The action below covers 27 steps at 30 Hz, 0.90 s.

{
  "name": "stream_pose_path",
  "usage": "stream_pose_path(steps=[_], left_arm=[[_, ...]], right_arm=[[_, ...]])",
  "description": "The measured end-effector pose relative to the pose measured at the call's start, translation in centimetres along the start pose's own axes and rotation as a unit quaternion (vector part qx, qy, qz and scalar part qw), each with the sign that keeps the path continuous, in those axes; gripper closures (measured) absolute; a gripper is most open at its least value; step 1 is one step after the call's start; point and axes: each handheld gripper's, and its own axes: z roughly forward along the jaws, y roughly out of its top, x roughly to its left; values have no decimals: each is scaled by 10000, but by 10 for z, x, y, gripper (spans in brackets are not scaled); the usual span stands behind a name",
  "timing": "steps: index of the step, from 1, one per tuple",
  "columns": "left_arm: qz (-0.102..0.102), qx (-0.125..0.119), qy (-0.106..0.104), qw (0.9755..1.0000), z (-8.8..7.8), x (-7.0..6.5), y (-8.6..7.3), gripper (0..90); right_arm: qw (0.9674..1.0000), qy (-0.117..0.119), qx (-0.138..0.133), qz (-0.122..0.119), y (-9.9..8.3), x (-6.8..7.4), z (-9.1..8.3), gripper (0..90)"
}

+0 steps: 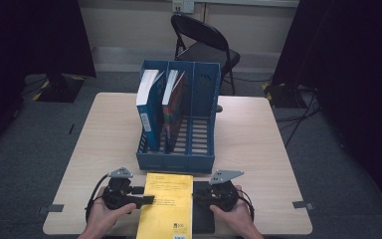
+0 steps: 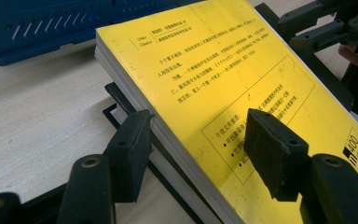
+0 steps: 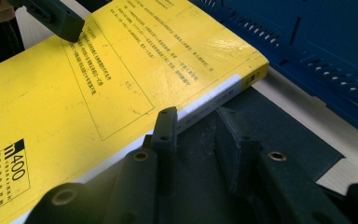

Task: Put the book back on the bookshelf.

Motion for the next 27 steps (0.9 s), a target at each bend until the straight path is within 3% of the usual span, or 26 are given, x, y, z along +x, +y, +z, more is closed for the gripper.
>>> stream_pose_path(steps=[8, 10, 12, 15, 16, 18, 20, 27], left_arm=[[142, -82, 164, 9997, -4, -4, 1, 489], [75, -137, 154, 9998, -4, -5, 2, 490], [105, -215, 100, 9997, -5, -6, 3, 493], [39, -465, -286, 9985, -8, -7, 6, 530], [70, -482, -320, 9983, -8, -7, 7, 533], [178, -413, -244, 9987, -6, -11, 8, 531], [132, -332, -175, 9992, -4, -12, 7, 514], [-157, -156, -488, 9986, -5, -12, -6, 492]], right_arm=[[10000, 0, -25, 6, -1, 0, 0, 687], [10000, 12, -26, 18, -1, -1, 0, 685], [10000, 26, -20, 17, -1, -1, 0, 682], [10000, 27, -23, 14, -1, -1, 0, 681], [10000, 27, -23, 16, -1, -1, 0, 681], [10000, 26, -27, 12, -1, -1, 0, 681], [10000, 26, -29, 9, -1, -1, 0, 680], [10000, 22, -40, 10, -1, -1, 0, 662]])
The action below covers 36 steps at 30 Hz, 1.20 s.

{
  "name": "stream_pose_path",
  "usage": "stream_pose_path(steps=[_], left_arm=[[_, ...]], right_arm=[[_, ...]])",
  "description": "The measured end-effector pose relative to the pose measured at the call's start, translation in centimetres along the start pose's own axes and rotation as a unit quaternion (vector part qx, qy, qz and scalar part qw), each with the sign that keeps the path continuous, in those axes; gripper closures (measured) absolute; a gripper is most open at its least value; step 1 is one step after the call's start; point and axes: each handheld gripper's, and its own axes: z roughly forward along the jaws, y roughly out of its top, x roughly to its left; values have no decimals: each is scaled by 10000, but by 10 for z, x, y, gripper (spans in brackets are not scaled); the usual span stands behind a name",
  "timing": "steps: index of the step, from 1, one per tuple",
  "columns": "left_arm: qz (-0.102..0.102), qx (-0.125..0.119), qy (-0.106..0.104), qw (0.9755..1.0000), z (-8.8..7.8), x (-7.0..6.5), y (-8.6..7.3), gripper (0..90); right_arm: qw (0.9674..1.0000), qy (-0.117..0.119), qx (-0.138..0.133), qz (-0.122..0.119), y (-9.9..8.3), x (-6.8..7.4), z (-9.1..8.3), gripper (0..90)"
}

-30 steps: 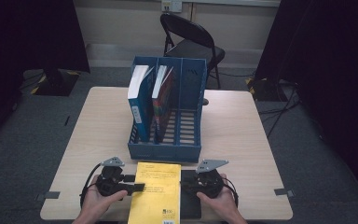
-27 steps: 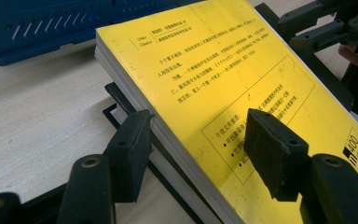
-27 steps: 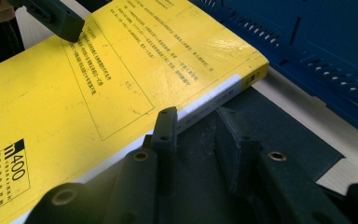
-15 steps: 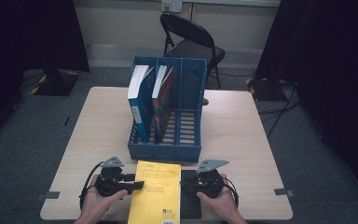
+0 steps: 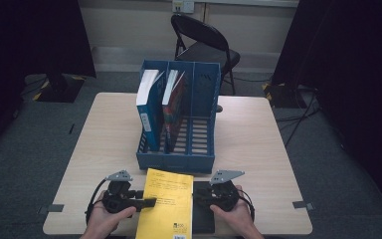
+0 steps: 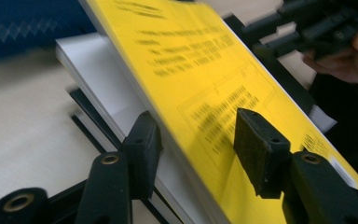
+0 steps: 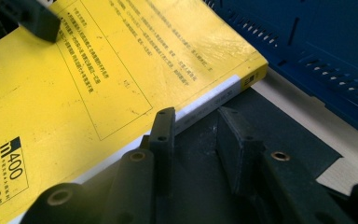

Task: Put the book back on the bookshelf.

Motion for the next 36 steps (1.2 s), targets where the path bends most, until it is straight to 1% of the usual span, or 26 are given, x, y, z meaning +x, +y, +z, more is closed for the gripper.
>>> stream_pose_path(steps=[1, 4, 6, 7, 8, 10, 11, 12, 13, 14, 15, 16, 17, 18, 19, 22, 23, 24, 25, 26, 30, 31, 32, 33, 34, 36], left_arm=[[-52, -19, -5, 10000, 0, 0, 0, 496], [-148, -31, -119, 9998, 2, 3, 2, 508], [-96, -45, -144, 9998, 5, 3, 6, 530], [-110, -65, -178, 9998, 8, 2, 8, 534], [-40, -27, -224, 9997, 11, 2, 11, 547], [-62, -8, -276, 9996, 15, 2, 13, 568], [-81, 7, -348, 9994, 17, 3, 15, 581], [-194, -18, -437, 9989, 19, 4, 16, 611], [-335, -15, -464, 9984, 20, 5, 17, 654], [-428, 49, -512, 9978, 22, 7, 19, 676], [-476, 32, -579, 9972, 23, 9, 20, 697], [-454, -14, -615, 9971, 24, 10, 20, 722], [-374, -27, -639, 9973, 24, 11, 21, 745], [-340, -40, -650, 9973, 24, 12, 20, 756], [-322, -59, -654, 9973, 23, 11, 20, 767], [-232, -133, -638, 9976, 22, 8, 20, 788], [-217, -149, -624, 9977, 21, 7, 20, 788], [-233, -186, -620, 9976, 21, 6, 20, 791], [-167, -201, -624, 9977, 20, 6, 19, 793], [-171, -274, -633, 9975, 20, 4, 19, 795], [72, -414, -668, 9969, 17, 0, 20, 807], [167, -448, -656, 9967, 16, -2, 20, 808], [166, -490, -659, 9965, 15, -4, 20, 809], [136, -508, -710, 9961, 15, -5, 20, 815], [189, -538, -736, 9957, 15, -5, 21, 820], [226, -563, -774, 9952, 14, -8, 22, 828]], right_arm=[[10000, -2, 6, -3, 0, 0, 0, 661], [10000, -11, 7, 0, 0, 0, 0, 660], [10000, -9, 8, 2, 0, 0, 0, 660], [10000, -10, 7, -1, 0, 0, 0, 660], [10000, -8, 3, 1, 0, 0, 0, 655], [10000, -2, -2, 15, 0, -1, 0, 649], [10000, 2, -1, 16, 0, -1, 0, 648], [10000, -2, -7, 15, 0, -1, 0, 647], [10000, 2, -9, 14, 0, -1, 0, 645], [10000, 11, -19, 22, 0, -1, 0, 638], [10000, 20, -26, 50, 0, -2, 0, 628], [10000, 19, -27, 89, 0, -2, 0, 610], [9999, 19, -42, 139, 0, -3, -1, 555], [9997, 83, -64, 239, 0, -4, -1, 520], [9993, 186, -92, 309, 0, -6, -1, 506], [9988, 245, -142, 402, 0, -7, -1, 445], [9981, 350, -169, 470, 0, -8, -1, 420], [9976, 418, -200, 513, 0, -8, -1, 417], [9976, 435, -210, 489, 0, -7, -1, 407], [9976, 475, -202, 470, 1, -5, 0, 393], [9966, 651, -174, 467, 1, -2, 5, 332], [9965, 646, -178, 496, 1, -2, 6, 309], [9965, 638, -191, 504, 2, -2, 6, 302], [9959, 700, -198, 538, 2, -2, 7, 300], [9951, 746, -223, 606, 2, -3, 8, 291], [9943, 828, -236, 633, 3, -3, 10, 283]])
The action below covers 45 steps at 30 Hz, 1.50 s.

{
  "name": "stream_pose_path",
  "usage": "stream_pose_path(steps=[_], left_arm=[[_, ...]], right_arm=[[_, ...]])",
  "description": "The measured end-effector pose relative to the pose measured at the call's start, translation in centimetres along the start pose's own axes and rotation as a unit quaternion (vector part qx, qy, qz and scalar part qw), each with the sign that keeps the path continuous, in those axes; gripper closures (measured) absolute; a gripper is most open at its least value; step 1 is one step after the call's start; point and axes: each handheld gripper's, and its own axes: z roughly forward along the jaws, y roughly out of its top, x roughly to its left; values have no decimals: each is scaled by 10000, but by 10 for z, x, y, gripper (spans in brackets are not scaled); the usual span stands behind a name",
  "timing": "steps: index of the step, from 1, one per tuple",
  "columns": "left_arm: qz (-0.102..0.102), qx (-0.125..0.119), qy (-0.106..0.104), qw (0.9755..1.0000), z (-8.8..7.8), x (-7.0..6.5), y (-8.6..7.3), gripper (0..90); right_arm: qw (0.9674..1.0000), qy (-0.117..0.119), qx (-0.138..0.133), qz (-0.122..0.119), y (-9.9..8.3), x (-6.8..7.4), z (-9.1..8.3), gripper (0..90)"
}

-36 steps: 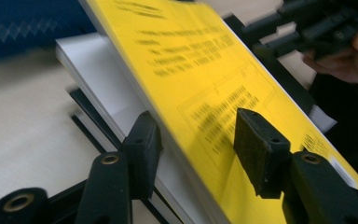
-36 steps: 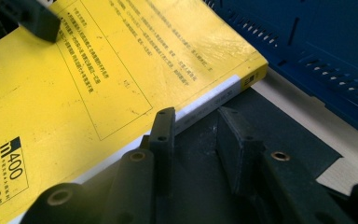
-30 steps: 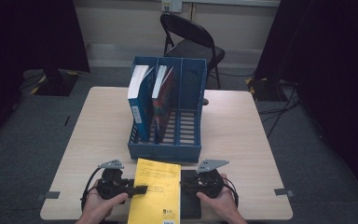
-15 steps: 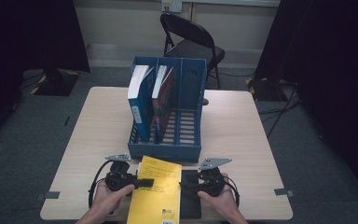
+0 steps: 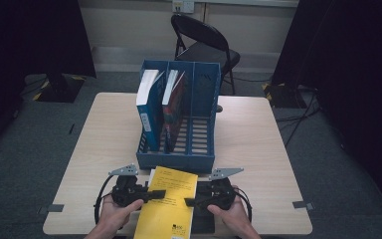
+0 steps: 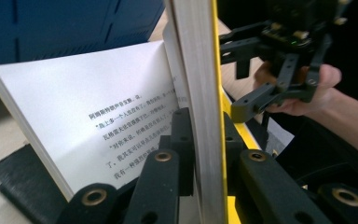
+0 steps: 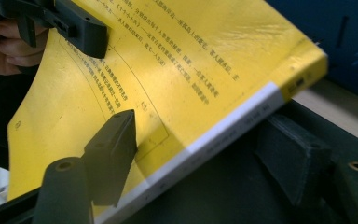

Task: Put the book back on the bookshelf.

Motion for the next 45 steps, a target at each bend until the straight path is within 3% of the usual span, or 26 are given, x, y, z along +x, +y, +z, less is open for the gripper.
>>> stream_pose_path(steps=[4, 6, 12, 16, 19, 25, 29, 33, 38, 42, 45], left_arm=[[64, -14, -20, 10000, -1, -2, 1, 829], [40, -66, -36, 10000, -1, -3, 1, 830], [164, -284, 47, 9995, -6, -4, 9, 833], [202, -370, 72, 9991, -10, -5, 13, 832], [189, -456, 40, 9988, -12, -5, 15, 831], [246, -553, 58, 9982, -12, -8, 19, 828], [261, -668, -15, 9974, -15, -11, 26, 821], [514, -802, 51, 9954, -21, -18, 38, 822], [673, -1036, 107, 9923, -21, -26, 53, 820], [729, -1090, 182, 9912, -18, -31, 57, 786], [760, -1102, 88, 9910, -18, -31, 55, 778]], right_arm=[[10000, 85, 7, 17, 2, 1, 0, 295], [9999, 119, -30, 100, 3, -1, -2, 345], [9990, 181, -350, 228, 15, -6, -12, 452], [9986, 171, -470, 191, 24, -6, -16, 489], [9972, 316, -635, 237, 29, -8, -21, 549], [9951, 395, -869, 244, 37, -9, -31, 603], [9937, 405, -1044, 34, 47, -4, -41, 650], [9906, 413, -1288, -193, 62, 3, -53, 688], [9859, 278, -1584, -468, 78, 11, -70, 736], [9821, 207, -1780, -581, 82, 15, -79, 759], [9807, 307, -1810, -668, 78, 16, -81, 757]])
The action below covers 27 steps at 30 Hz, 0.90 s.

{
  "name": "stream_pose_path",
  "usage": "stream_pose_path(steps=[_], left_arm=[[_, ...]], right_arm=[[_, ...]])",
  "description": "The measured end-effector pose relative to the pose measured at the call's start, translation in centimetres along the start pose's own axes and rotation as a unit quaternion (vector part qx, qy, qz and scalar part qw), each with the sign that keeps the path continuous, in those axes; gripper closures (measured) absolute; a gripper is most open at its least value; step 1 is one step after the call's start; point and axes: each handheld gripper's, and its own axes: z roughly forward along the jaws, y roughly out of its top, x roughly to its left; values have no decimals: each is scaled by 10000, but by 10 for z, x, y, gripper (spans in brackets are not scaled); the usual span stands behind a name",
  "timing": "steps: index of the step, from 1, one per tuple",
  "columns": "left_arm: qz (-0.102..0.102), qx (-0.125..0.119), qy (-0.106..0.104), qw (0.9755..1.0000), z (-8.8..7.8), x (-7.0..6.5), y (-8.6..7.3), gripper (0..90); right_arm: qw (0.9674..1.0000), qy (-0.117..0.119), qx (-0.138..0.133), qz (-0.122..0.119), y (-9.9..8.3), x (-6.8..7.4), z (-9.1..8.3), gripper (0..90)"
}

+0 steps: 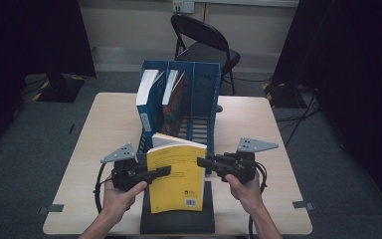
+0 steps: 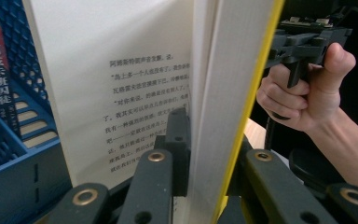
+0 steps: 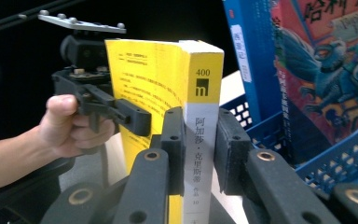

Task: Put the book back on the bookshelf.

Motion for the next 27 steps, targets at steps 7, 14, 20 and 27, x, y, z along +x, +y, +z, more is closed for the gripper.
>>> stream_pose_path(steps=[7, 14, 20, 27], left_arm=[[101, 66, -130, 9998, -4, -4, -3, 759], [170, 134, 172, 9996, -13, -5, -8, 668], [-91, 187, 614, 9979, -26, 7, -25, 519], [41, 285, 681, 9973, -11, 12, -28, 384]], right_arm=[[9988, 178, 338, -314, -6, 10, 10, 729], [9967, 163, 565, -557, -7, 18, 18, 755], [9961, 109, 605, -636, -7, 23, 17, 759], [9954, 140, 647, -694, -8, 25, 18, 750]])
